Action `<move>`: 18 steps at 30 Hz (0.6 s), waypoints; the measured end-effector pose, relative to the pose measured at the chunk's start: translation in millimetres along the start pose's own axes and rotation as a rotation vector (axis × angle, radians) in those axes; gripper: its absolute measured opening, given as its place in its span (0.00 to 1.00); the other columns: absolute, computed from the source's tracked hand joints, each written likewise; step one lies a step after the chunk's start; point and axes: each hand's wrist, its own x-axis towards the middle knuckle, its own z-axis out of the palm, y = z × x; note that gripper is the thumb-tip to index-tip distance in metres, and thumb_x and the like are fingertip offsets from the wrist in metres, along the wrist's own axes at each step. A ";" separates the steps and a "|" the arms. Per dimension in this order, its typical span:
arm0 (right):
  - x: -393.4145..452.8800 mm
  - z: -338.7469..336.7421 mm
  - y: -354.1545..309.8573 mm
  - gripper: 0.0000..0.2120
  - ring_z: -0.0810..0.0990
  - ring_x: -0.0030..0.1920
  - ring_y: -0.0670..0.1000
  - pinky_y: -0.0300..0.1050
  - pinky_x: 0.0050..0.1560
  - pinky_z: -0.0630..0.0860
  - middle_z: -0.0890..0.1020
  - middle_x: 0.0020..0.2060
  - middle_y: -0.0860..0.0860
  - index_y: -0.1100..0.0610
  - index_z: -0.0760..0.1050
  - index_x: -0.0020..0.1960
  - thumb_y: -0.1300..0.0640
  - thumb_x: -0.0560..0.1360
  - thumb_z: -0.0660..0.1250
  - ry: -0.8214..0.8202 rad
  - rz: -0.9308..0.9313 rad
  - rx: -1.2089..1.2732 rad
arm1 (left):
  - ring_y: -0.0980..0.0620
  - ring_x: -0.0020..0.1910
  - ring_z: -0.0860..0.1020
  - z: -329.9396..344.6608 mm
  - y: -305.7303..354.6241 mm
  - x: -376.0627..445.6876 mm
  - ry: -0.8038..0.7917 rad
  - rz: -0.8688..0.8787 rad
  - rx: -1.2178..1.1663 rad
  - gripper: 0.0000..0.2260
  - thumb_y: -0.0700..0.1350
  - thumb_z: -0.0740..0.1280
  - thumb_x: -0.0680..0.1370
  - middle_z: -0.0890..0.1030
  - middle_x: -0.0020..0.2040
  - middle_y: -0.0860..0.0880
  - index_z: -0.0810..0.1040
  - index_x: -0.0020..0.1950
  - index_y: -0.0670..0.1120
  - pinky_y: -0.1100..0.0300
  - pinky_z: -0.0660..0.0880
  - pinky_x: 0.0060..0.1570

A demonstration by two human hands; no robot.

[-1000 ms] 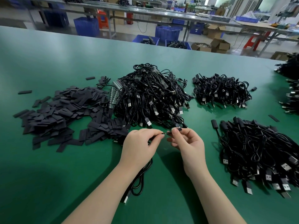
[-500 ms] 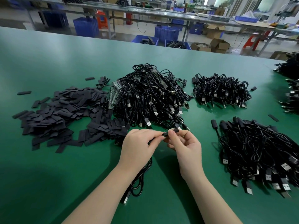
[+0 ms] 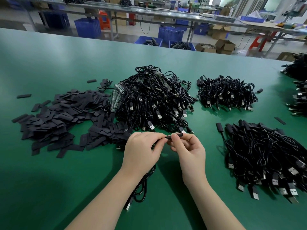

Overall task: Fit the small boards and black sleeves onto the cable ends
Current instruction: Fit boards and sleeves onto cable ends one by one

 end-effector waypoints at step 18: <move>0.3 -1.7 -0.3 0.07 0.82 0.39 0.49 0.38 0.45 0.80 0.83 0.36 0.55 0.59 0.78 0.48 0.61 0.73 0.75 -0.064 0.060 0.000 | 0.57 0.44 0.81 0.2 -2.1 -0.6 -0.046 -0.001 -0.058 0.07 0.46 0.70 0.75 0.85 0.42 0.56 0.86 0.49 0.48 0.58 0.73 0.52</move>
